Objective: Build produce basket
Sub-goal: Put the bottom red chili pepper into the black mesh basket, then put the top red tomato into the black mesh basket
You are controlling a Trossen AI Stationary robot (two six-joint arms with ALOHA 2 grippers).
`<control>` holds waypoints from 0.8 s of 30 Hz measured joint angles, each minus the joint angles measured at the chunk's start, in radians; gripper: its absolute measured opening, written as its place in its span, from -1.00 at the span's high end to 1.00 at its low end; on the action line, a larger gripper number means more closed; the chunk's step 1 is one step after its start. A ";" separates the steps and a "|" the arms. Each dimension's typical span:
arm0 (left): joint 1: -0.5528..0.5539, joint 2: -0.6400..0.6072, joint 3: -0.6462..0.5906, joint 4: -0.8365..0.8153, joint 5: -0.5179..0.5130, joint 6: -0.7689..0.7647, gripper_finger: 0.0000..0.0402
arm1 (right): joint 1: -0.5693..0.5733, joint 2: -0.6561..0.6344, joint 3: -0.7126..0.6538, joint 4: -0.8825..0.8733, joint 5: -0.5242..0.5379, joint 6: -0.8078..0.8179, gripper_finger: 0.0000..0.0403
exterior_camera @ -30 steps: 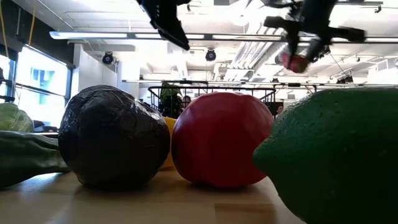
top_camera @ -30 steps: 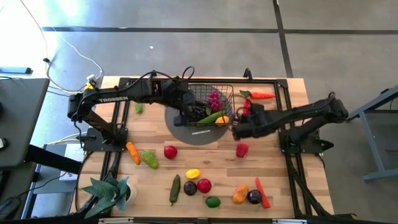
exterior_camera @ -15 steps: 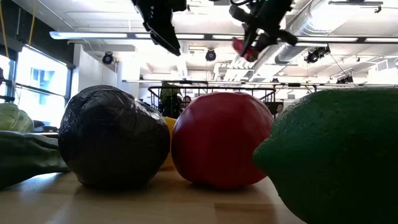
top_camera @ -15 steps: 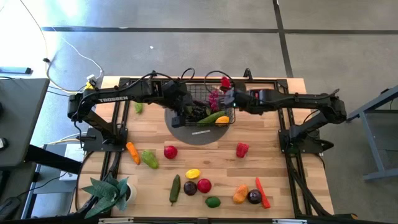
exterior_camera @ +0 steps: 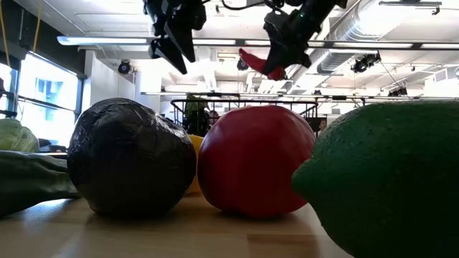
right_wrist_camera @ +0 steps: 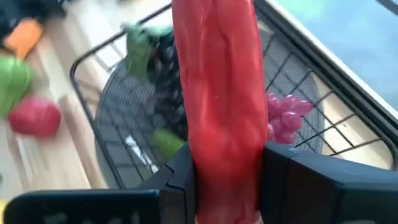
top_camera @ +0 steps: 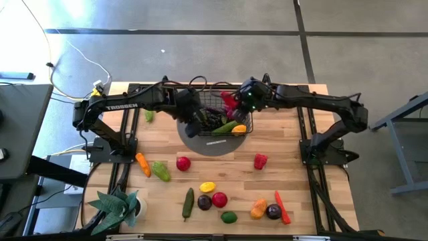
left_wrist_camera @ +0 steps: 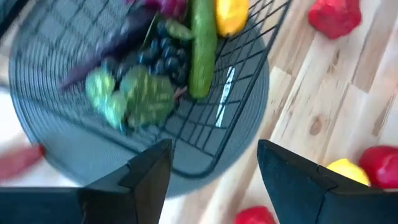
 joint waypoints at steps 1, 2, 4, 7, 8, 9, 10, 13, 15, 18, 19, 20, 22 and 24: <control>0.000 0.000 0.000 -0.013 0.000 -0.039 -0.12 | -0.004 0.002 0.000 -0.010 -0.013 -0.021 0.54; 0.000 0.000 0.000 -0.026 0.000 -0.076 -0.12 | -0.004 0.007 0.000 -0.019 -0.020 -0.041 0.51; 0.000 0.000 0.000 -0.054 0.000 -0.128 -0.14 | -0.004 0.012 0.000 -0.033 -0.022 -0.074 0.42; -0.003 0.000 -0.004 -0.100 0.000 -0.187 -0.19 | -0.004 0.013 0.000 -0.044 -0.022 -0.127 0.28; -0.005 0.000 -0.008 -0.119 0.000 -0.205 -0.21 | -0.004 0.013 0.000 -0.047 -0.022 -0.141 0.23; -0.007 0.000 -0.013 -0.138 0.000 -0.226 -0.23 | -0.004 0.013 0.000 -0.054 -0.022 -0.152 0.19; -0.011 0.000 -0.021 -0.154 0.000 -0.244 -0.26 | -0.004 0.013 0.000 -0.057 -0.022 -0.160 0.14; -0.029 0.000 -0.049 -0.213 0.000 -0.298 -0.34 | -0.004 0.013 0.000 -0.058 -0.022 -0.170 0.01; -0.043 0.000 -0.063 -0.260 0.000 -0.367 -0.39 | -0.004 0.013 0.000 -0.058 -0.022 -0.170 -0.07; -0.072 -0.001 -0.094 -0.284 0.012 -0.440 -0.41 | -0.004 0.013 0.000 -0.058 -0.022 -0.180 -0.18; -0.085 -0.001 -0.102 -0.284 0.012 -0.459 -0.41 | -0.004 0.014 0.000 -0.058 -0.022 -0.189 -0.20; -0.097 -0.001 -0.105 -0.285 0.015 -0.478 -0.42 | -0.004 0.014 0.000 -0.058 -0.022 -0.201 -0.22; -0.120 -0.001 -0.105 -0.280 0.036 -0.504 -0.42 | -0.004 0.014 0.000 -0.058 -0.021 -0.214 -0.23; -0.146 -0.001 -0.105 -0.265 0.064 -0.523 -0.42 | -0.004 0.014 0.000 -0.058 -0.022 -0.228 -0.23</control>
